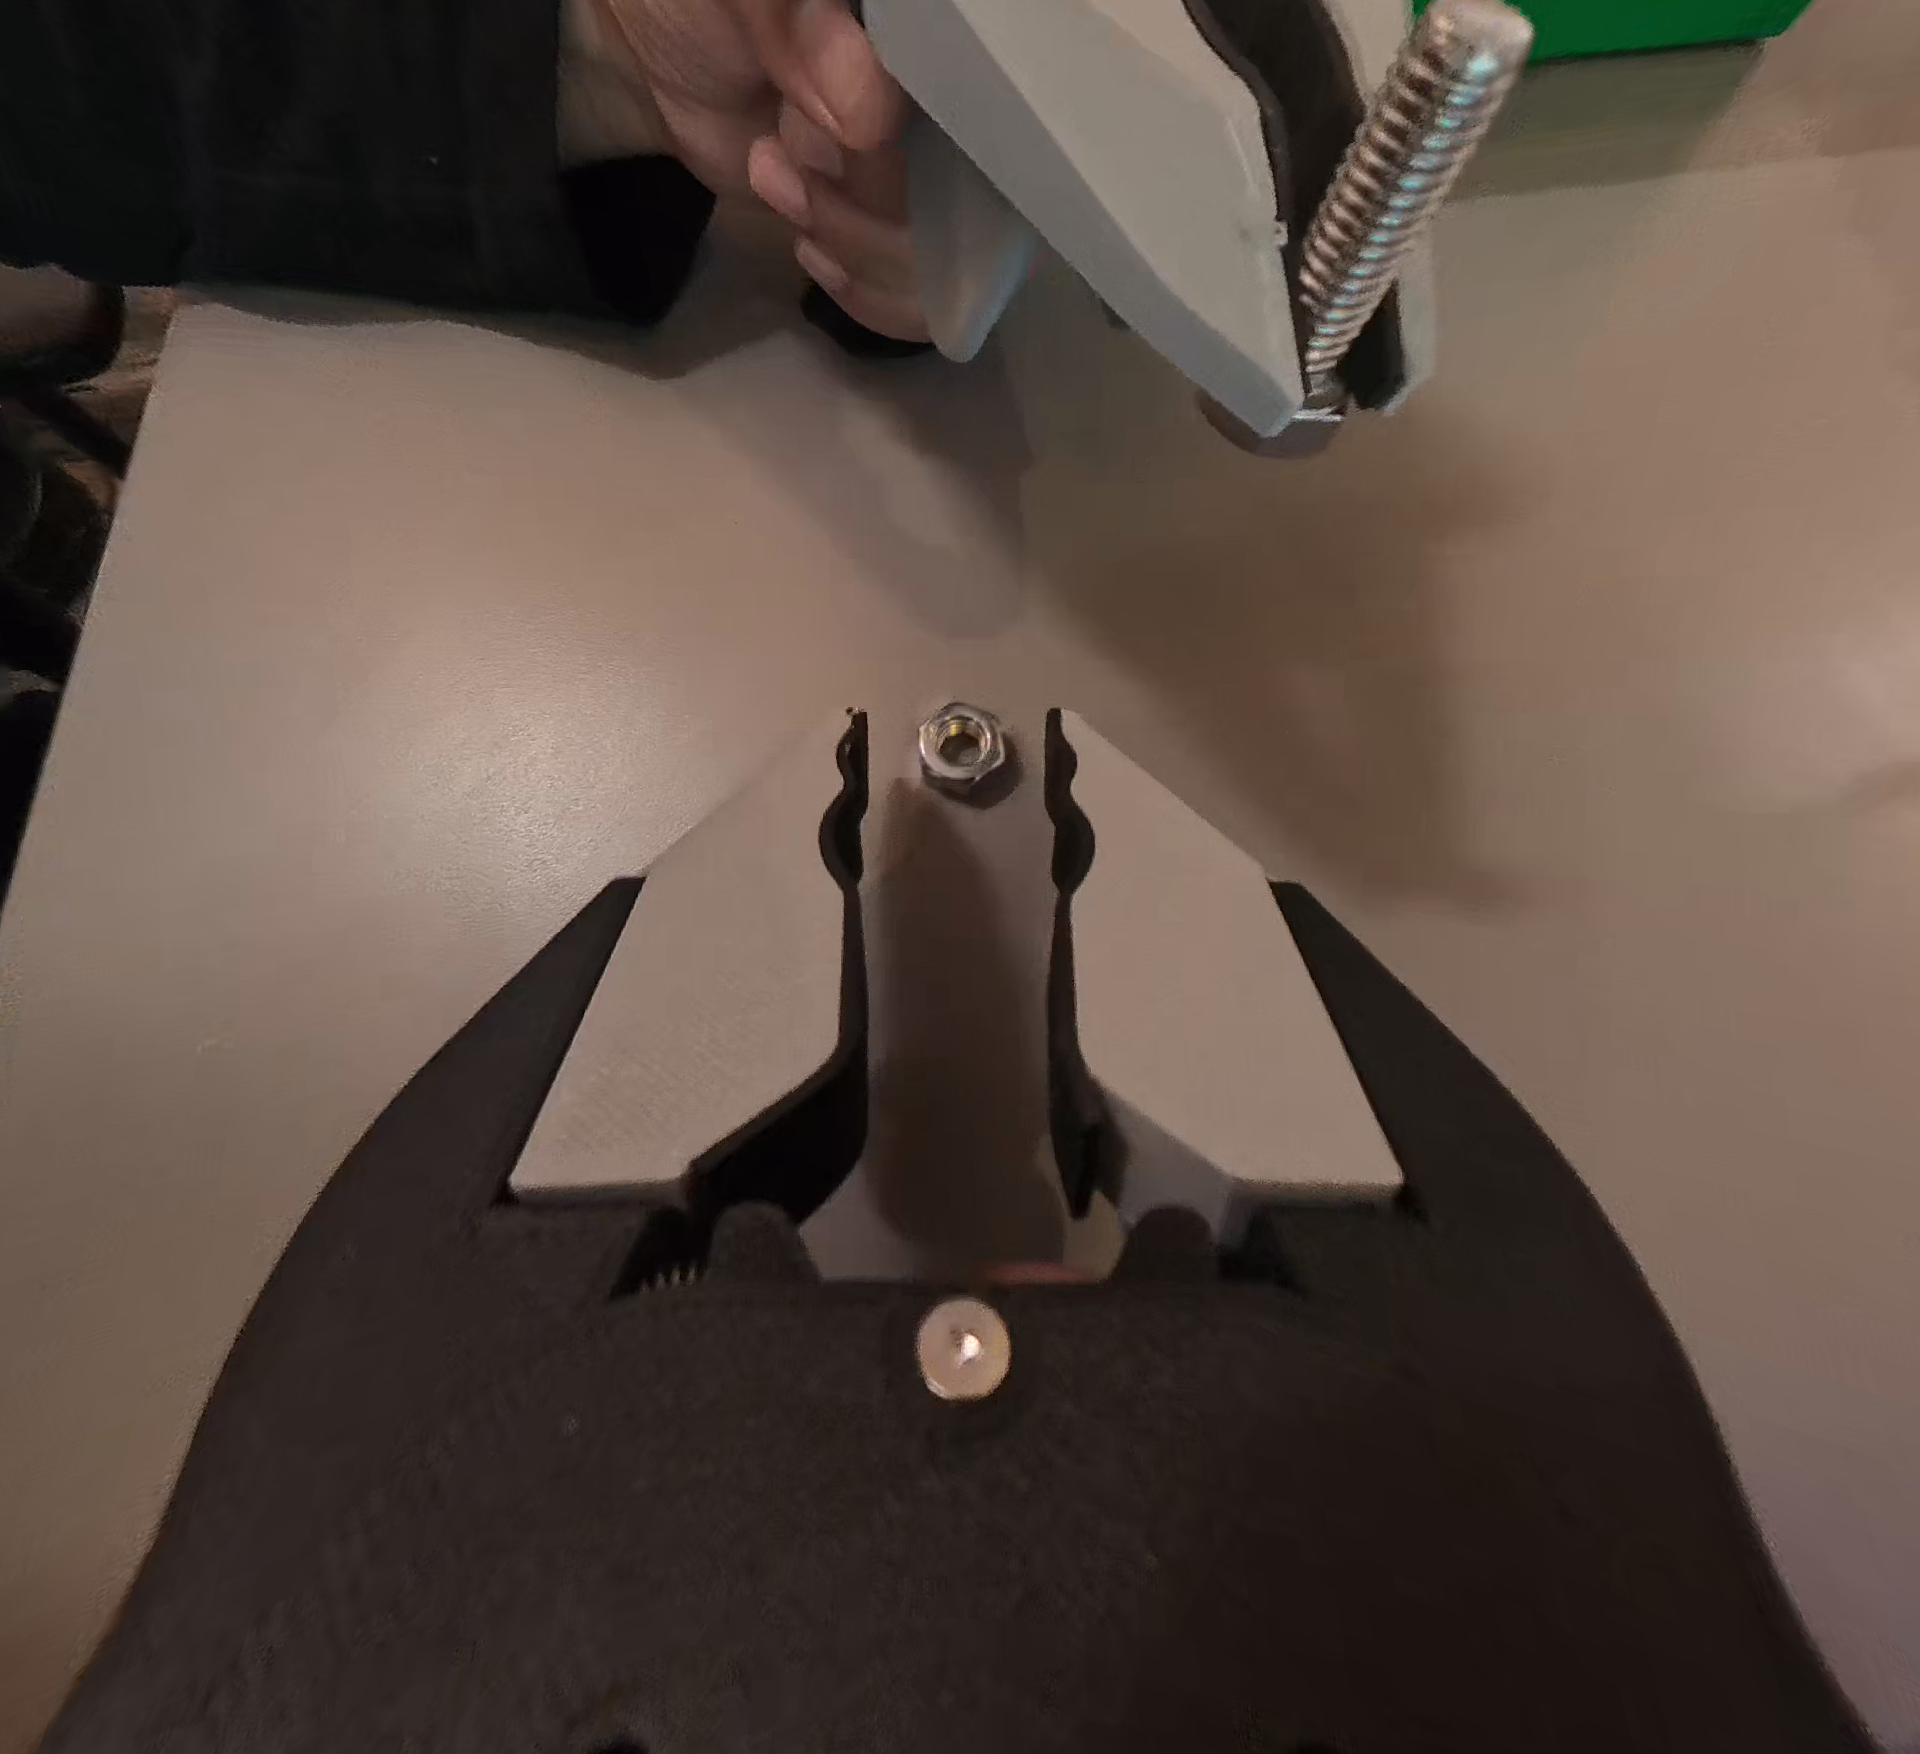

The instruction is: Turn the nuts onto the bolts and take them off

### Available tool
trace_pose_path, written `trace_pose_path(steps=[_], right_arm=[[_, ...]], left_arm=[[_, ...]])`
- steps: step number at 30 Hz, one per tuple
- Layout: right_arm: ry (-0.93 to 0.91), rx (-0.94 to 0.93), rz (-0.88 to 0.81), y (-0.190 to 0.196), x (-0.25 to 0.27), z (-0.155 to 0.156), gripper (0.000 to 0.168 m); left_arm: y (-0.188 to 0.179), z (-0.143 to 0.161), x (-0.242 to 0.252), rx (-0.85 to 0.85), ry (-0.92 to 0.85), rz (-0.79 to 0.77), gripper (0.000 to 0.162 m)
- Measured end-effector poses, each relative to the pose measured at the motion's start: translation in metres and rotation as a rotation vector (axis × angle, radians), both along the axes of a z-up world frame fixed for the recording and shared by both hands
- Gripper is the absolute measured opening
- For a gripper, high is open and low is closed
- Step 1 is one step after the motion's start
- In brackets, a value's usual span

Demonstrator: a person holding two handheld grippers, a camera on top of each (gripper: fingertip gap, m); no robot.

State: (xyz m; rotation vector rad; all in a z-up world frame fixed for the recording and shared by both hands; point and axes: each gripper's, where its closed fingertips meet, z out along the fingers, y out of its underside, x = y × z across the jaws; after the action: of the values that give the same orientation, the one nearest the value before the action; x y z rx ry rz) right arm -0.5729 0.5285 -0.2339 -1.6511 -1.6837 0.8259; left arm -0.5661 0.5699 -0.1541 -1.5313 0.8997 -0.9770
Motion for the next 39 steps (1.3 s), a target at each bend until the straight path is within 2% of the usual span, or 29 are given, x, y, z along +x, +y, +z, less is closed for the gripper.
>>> trace_pose_path(steps=[6,9,13,16,20,23,26,32,39], right_arm=[[-0.087,0.020,0.058,-0.001,-0.001,-0.014,0.024],[-0.086,0.046,0.066,0.000,-0.002,-0.014,0.015],[-0.054,0.100,0.060,0.002,-0.002,-0.008,0.014],[0.009,0.053,0.063,-0.003,0.003,0.015,0.014],[0.126,0.025,0.024,-0.001,0.018,0.070,0.014],[0.137,0.039,-0.025,0.010,0.026,0.104,0.014],[0.099,0.054,-0.034,0.013,0.023,0.120,0.014],[-0.049,0.107,-0.025,0.017,0.011,0.106,0.014],[-0.077,0.097,-0.029,0.023,0.008,0.108,0.014]], left_arm=[[-0.006,-0.002,0.005,0.019,0.023,-0.041,0.006],[-0.007,-0.001,0.005,0.015,0.014,-0.053,0.006],[-0.004,0.001,0.003,0.001,-0.006,-0.039,0.006],[-0.005,0.002,0.003,0.008,-0.009,-0.041,0.007],[-0.006,0.002,0.005,0.036,0.002,-0.040,0.007],[-0.008,-0.001,0.009,0.069,0.036,-0.039,0.007],[-0.013,0.001,0.014,0.101,0.037,-0.050,0.007],[-0.015,-0.004,0.019,0.122,0.088,-0.050,0.007],[-0.014,-0.005,0.018,0.118,0.093,-0.047,0.007]])
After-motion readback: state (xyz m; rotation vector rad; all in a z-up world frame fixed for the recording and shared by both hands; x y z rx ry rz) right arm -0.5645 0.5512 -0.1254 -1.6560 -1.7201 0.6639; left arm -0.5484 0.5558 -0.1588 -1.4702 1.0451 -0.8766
